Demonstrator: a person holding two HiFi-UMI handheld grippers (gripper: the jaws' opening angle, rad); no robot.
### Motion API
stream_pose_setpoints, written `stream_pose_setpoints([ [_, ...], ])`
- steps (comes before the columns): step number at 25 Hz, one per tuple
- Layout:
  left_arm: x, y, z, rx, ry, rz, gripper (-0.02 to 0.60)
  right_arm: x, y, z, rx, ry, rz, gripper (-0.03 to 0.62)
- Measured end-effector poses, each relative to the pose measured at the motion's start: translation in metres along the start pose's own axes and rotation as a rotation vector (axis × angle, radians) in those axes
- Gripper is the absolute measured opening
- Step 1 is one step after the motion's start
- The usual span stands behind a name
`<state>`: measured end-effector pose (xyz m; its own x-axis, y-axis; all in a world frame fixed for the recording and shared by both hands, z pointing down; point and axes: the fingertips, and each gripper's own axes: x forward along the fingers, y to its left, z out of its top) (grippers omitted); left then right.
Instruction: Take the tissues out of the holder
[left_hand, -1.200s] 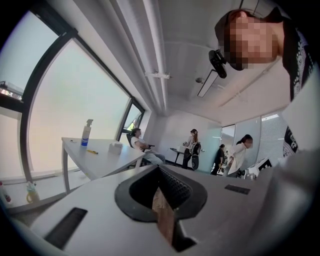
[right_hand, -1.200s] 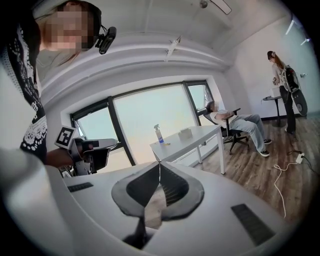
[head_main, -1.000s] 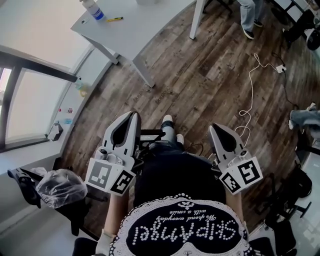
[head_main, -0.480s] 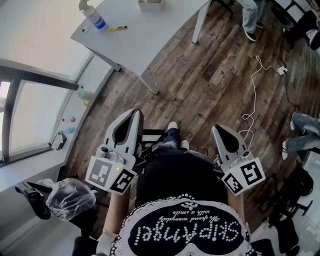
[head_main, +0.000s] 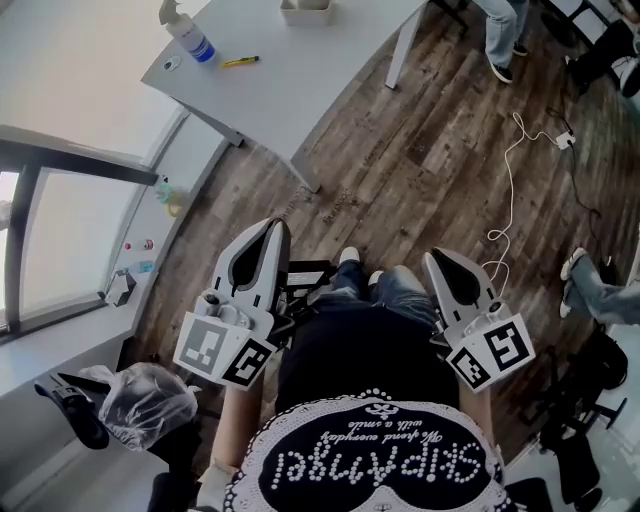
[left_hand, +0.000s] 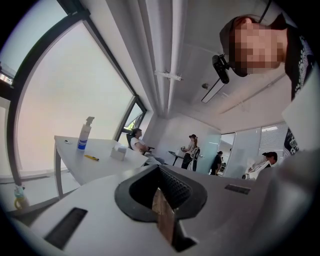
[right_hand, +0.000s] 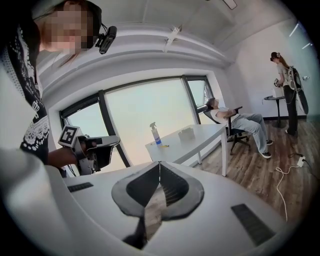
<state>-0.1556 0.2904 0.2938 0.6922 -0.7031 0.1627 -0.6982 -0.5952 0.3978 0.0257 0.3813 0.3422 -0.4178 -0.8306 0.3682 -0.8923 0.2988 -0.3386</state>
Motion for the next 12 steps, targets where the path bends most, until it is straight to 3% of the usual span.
stream_pose_setpoints([
  [12, 0.018, -0.014, 0.001, -0.030, -0.003, 0.027, 0.002, 0.000, -0.028, 0.003, 0.040, 0.000, 0.022, 0.012],
])
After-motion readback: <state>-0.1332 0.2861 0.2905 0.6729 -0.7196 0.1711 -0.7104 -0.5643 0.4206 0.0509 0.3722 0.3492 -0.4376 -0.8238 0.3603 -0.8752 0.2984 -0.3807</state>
